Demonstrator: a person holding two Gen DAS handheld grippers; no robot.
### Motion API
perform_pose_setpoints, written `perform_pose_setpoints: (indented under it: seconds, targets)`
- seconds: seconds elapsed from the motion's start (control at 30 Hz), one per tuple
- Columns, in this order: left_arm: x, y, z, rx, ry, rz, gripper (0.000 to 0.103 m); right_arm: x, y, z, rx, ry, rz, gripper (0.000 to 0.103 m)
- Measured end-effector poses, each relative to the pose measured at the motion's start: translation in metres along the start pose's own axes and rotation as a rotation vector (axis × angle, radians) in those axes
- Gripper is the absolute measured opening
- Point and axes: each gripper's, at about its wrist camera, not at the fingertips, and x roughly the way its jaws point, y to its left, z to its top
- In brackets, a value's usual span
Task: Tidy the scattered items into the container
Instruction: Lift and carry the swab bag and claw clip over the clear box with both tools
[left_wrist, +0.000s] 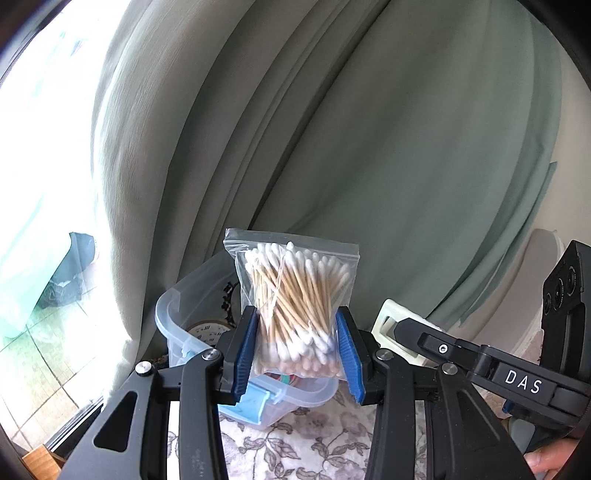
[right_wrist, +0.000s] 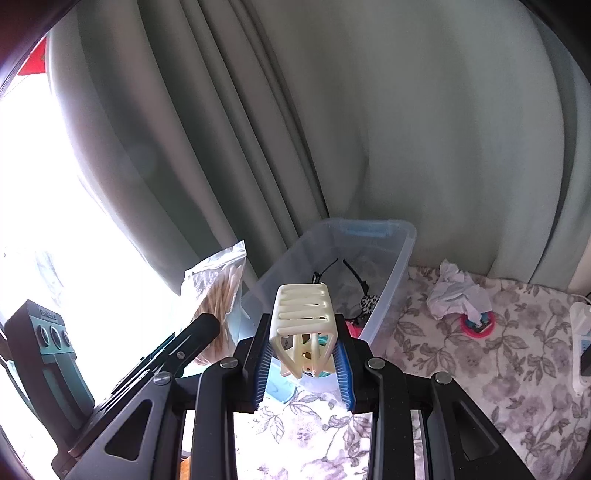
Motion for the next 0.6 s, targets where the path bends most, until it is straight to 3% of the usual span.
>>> perform_pose_setpoints:
  seconds: [0.37, 0.6]
  targets:
    - [0.041, 0.02, -0.009, -0.018, 0.07, 0.027, 0.043, 0.052, -0.012, -0.013, 0.022, 0.102, 0.006, 0.033]
    - [0.057, 0.03, -0.007, -0.023, 0.066, 0.037, 0.044, 0.08, -0.021, -0.013, 0.026, 0.13, 0.02, 0.033]
